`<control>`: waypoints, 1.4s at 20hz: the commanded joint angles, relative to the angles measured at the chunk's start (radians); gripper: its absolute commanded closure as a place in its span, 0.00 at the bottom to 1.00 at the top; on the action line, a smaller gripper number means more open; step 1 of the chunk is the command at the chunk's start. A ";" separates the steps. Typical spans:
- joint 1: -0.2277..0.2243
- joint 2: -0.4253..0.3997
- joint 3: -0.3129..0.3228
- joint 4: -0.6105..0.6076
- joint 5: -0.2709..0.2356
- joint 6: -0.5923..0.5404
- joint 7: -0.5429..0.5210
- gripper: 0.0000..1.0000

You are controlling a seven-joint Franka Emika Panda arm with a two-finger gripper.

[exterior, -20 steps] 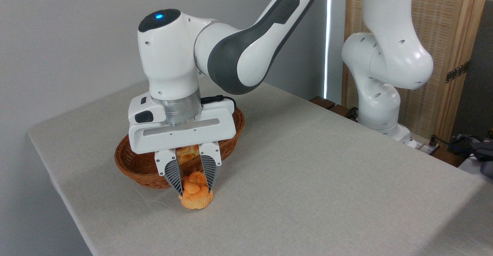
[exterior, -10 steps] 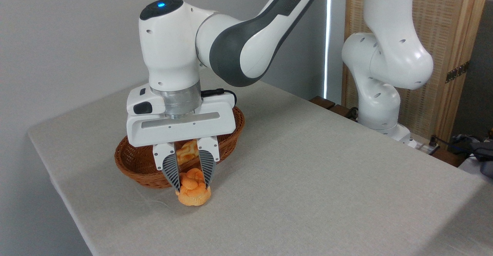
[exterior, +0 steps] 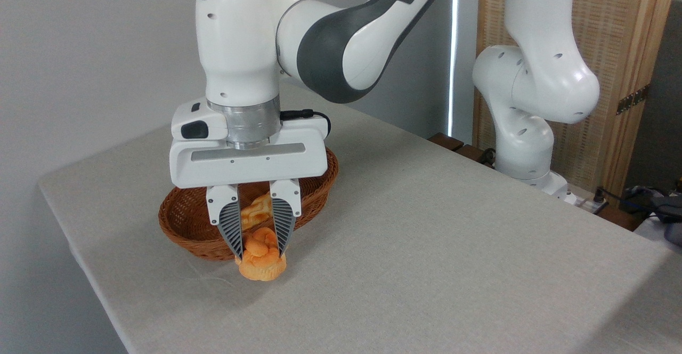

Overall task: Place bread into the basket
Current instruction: 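Lift the bun up and over the basket rim, then lower the bun into the basket beside the braided roll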

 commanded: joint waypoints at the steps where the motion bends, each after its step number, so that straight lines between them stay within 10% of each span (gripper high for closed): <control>1: -0.008 -0.011 0.012 0.021 -0.008 0.011 0.018 0.46; 9: -0.019 -0.040 -0.013 0.102 -0.022 -0.048 0.014 0.46; 17: -0.023 -0.063 -0.226 0.139 -0.053 -0.232 0.030 0.46; 28: -0.039 -0.069 -0.298 0.068 0.014 -0.381 0.303 0.40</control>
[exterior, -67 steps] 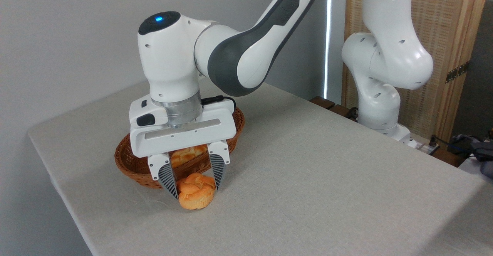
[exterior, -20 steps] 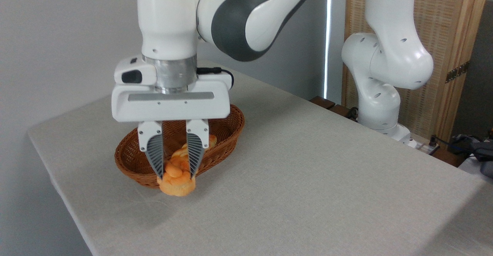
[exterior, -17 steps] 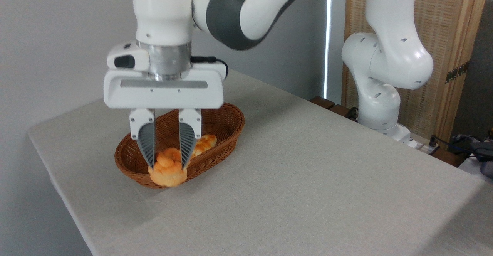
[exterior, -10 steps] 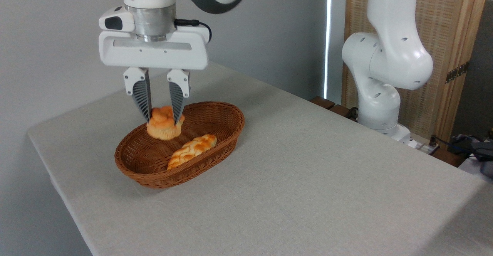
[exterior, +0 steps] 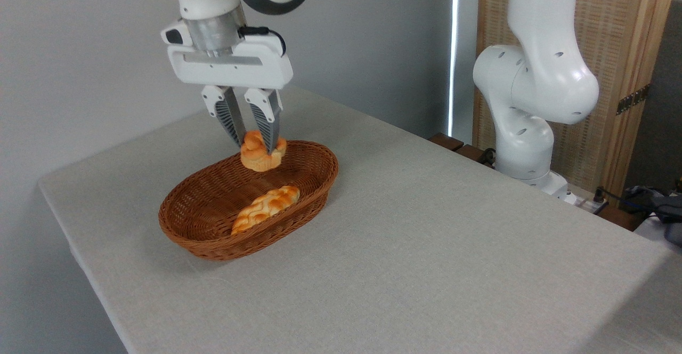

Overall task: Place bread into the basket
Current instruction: 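Lower the bun into the basket beside the braided roll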

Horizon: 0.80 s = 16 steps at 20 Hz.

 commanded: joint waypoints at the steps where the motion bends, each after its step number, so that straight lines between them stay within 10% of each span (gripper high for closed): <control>1: -0.015 -0.009 -0.006 -0.038 0.073 -0.018 0.052 0.37; 11: -0.014 -0.008 -0.005 -0.051 0.121 -0.024 0.050 0.01; 16: -0.012 -0.008 -0.005 -0.051 0.121 -0.024 0.050 0.00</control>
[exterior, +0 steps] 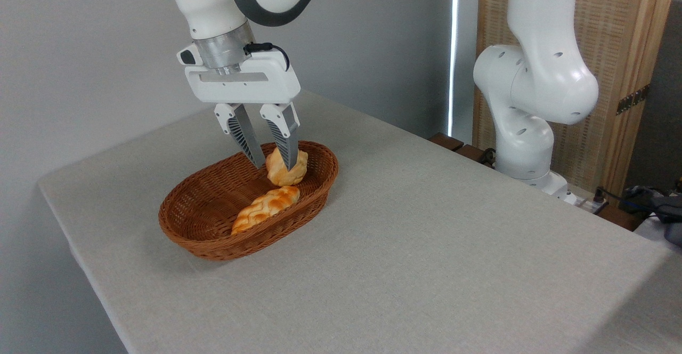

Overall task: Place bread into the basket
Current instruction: 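Lower the bun into the basket beside the braided roll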

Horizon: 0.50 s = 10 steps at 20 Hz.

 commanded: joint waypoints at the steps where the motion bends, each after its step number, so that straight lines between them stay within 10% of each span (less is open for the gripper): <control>1: 0.001 -0.012 0.005 -0.003 0.012 -0.021 0.014 0.00; 6: 0.009 -0.022 0.017 0.011 0.019 -0.021 0.016 0.00; 10: 0.009 -0.029 0.036 0.051 0.143 -0.018 0.025 0.00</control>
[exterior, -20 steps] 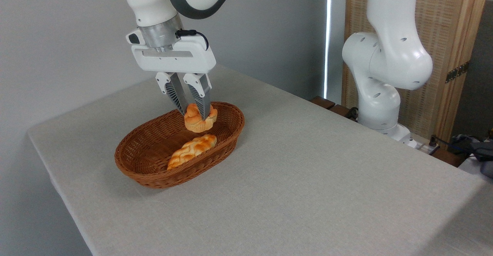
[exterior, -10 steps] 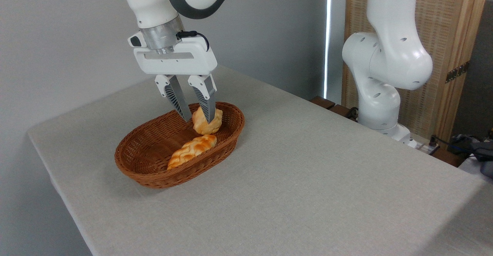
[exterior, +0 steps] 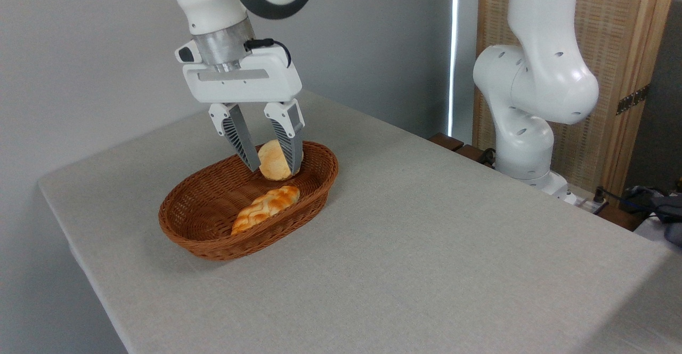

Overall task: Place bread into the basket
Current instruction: 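Lower the bun into the basket beside the braided roll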

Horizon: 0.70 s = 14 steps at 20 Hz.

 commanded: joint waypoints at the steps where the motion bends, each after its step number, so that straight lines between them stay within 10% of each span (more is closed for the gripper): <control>1: 0.000 -0.016 0.027 0.049 0.083 -0.018 0.027 0.00; 14: 0.000 0.001 0.221 0.173 -0.041 -0.084 0.538 0.00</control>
